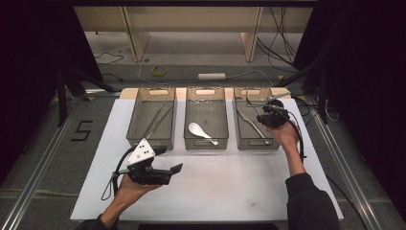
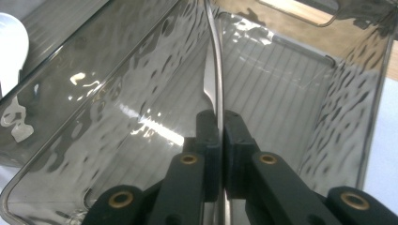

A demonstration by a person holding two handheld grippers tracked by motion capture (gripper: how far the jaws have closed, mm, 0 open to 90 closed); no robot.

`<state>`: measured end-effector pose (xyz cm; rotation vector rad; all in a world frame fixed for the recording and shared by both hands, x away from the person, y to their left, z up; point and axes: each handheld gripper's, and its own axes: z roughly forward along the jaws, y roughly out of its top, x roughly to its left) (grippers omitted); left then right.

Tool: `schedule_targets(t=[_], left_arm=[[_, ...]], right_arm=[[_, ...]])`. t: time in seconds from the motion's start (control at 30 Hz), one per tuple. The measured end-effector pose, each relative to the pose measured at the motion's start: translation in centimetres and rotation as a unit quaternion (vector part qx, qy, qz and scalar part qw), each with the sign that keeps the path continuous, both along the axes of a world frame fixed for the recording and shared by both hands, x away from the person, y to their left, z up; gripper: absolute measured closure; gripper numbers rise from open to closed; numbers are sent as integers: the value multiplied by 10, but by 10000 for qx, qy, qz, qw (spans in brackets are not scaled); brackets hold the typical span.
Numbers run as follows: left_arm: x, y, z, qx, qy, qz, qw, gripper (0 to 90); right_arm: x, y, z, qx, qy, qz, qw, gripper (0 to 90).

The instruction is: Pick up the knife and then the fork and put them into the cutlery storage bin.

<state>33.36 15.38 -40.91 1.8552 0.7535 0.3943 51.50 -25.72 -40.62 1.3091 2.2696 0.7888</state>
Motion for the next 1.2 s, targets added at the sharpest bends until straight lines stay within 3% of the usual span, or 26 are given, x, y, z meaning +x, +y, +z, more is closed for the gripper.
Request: schedule_targets(t=[0.7,0.83,0.93,1.2], left_arm=[[-1,-3,-1,110,-43,-83,9999,175],[-1,-4,-2,145,-29,-101,9998,175],[-1,-4,-2,135,-14,-116,9998,175],[0,-2,-2,33,35,-102,9999,168]], right_arm=[[5,13,-20,-27,376,-48,9993,863],[4,12,-17,190,340,-64,9992,758],[2,11,-13,191,278,-63,9994,701],[-10,7,-4,712,114,-45,9974,520]])
